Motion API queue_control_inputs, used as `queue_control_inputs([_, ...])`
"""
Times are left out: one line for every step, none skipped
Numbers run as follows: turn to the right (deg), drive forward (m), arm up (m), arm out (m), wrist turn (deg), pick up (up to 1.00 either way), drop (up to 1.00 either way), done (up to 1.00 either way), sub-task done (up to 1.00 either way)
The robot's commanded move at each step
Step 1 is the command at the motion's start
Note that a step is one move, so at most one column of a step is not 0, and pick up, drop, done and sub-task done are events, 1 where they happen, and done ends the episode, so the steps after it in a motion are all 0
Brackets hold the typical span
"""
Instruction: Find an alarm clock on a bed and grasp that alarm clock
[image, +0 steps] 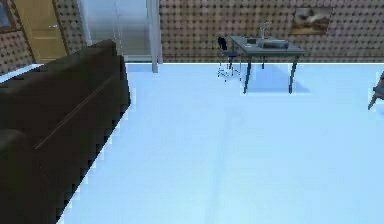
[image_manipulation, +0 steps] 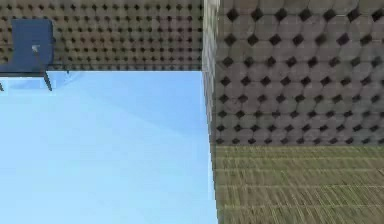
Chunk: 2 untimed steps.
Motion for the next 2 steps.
queue_control_inputs([33.0, 0.0, 0.0, 0.0, 0.0, 0.0, 0.0, 0.0, 0.0])
queue_control_inputs([0.0, 1.0, 0.0, 0.0, 0.0, 0.0, 0.0, 0.0, 0.0])
